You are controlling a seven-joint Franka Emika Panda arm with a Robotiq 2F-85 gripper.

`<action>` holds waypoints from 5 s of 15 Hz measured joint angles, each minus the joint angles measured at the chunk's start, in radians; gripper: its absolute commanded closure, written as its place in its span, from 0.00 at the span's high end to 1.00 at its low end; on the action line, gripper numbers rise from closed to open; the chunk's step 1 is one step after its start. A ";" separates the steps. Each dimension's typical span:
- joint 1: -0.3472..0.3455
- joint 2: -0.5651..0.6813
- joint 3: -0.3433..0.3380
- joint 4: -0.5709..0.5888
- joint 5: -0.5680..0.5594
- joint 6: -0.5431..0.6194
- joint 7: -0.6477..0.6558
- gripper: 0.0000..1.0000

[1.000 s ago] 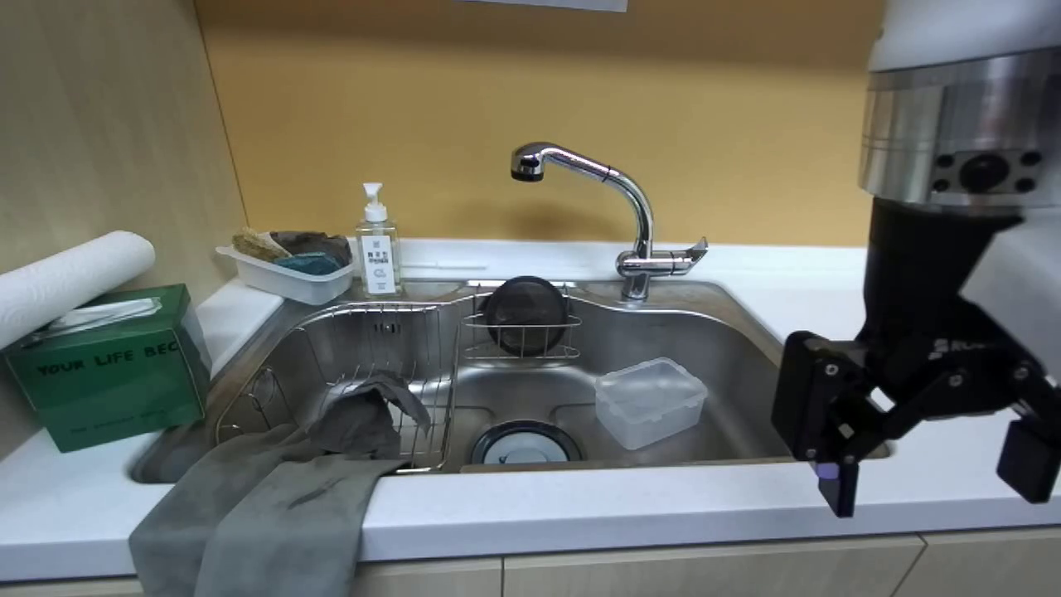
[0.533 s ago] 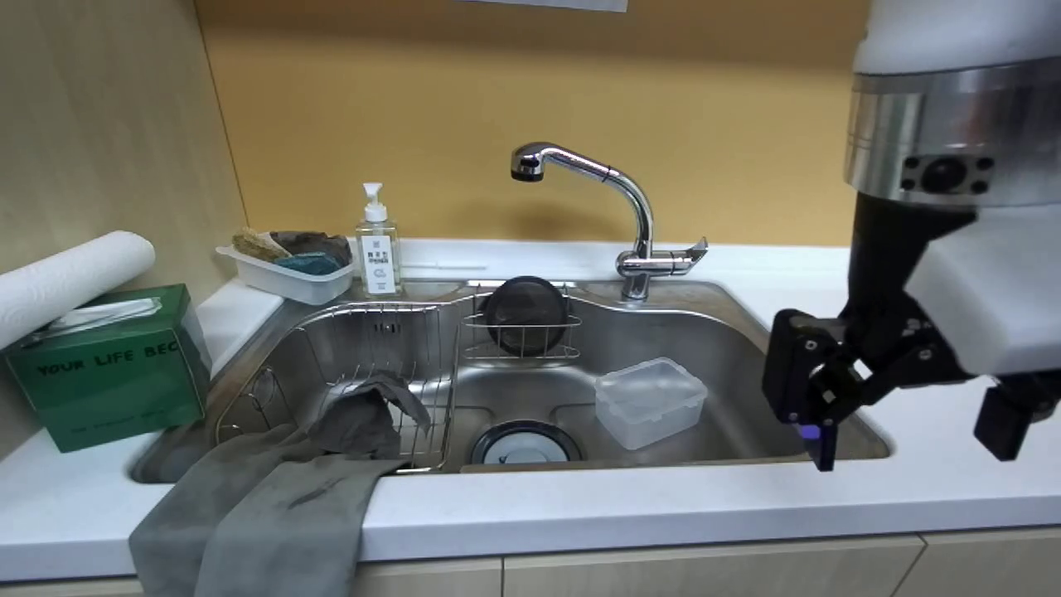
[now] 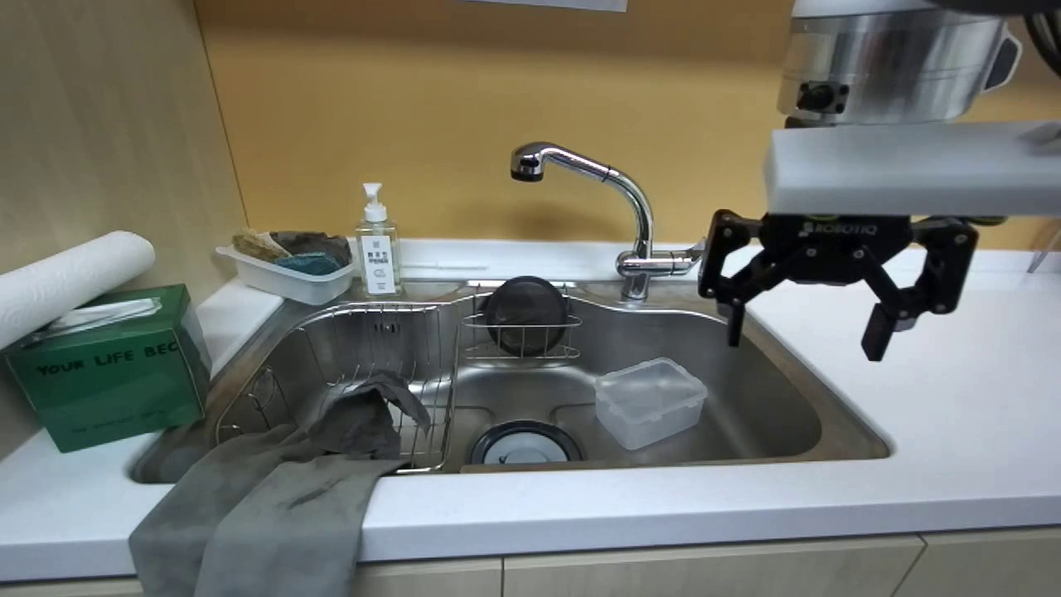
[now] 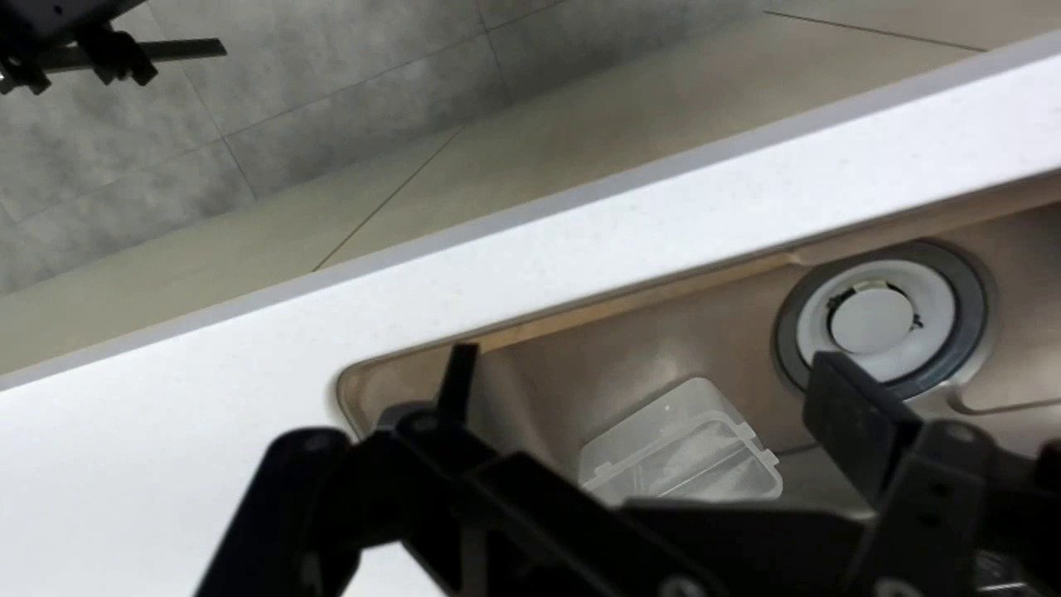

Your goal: Remove the clear bowl from the sink and put it on the right side of the counter.

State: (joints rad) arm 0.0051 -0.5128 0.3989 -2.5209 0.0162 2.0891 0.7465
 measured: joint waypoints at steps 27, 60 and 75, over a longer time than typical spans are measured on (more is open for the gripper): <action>0.056 0.668 -0.246 0.431 0.060 0.211 0.638 1.00; 0.161 1.092 -0.452 0.667 -0.121 0.393 0.584 1.00; 0.179 1.282 -0.478 0.821 -0.090 0.420 0.563 0.38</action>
State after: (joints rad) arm 0.1836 0.7692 -0.0786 -1.6999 -0.0741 2.5089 1.3098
